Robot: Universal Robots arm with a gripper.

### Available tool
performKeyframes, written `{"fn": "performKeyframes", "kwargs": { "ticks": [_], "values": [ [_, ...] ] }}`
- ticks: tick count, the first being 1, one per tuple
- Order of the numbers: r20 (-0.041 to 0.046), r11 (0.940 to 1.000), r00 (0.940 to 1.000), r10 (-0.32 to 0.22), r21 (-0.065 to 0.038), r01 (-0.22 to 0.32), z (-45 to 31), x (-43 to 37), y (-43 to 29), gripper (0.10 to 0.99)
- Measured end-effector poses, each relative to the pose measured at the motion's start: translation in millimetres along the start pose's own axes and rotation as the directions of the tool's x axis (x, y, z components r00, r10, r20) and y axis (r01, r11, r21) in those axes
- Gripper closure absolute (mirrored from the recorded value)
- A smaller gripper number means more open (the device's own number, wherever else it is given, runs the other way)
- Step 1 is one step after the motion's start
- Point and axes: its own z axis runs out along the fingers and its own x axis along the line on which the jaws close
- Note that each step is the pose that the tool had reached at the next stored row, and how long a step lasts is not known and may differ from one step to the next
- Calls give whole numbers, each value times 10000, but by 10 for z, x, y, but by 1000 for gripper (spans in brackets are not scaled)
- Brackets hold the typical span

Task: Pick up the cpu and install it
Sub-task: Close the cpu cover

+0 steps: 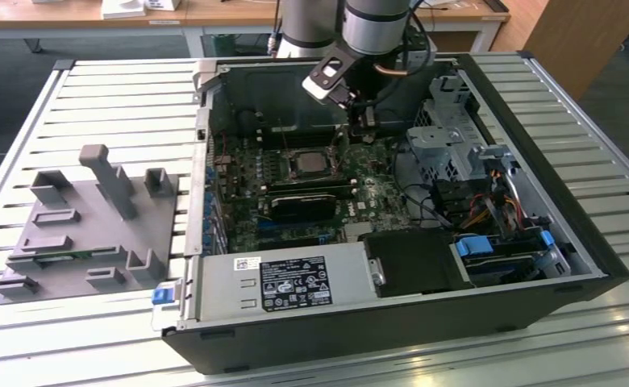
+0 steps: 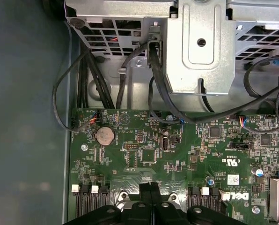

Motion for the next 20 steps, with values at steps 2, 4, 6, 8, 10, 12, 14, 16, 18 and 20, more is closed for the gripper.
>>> {"fn": "performKeyframes", "kwargs": {
  "ticks": [2,4,6,8,10,12,14,16,18,20],
  "values": [
    [0,10000,10000,0,0,0,0,0,-6,980],
    [0,10000,10000,1,0,-1,0,0,-14,980],
    [0,10000,10000,0,0,0,1,0,-23,980],
    [0,10000,10000,0,0,0,1,1,-30,980],
    [0,10000,10000,-1,0,1,2,1,-38,980],
    [0,10000,10000,0,0,0,2,1,-45,980],
    [0,10000,10000,0,0,0,3,1,-51,980],
    [0,10000,10000,0,0,0,3,1,-60,980],
    [0,10000,10000,0,0,0,4,1,-68,980],
    [0,10000,10000,0,0,0,4,1,-76,980]
  ]
}}
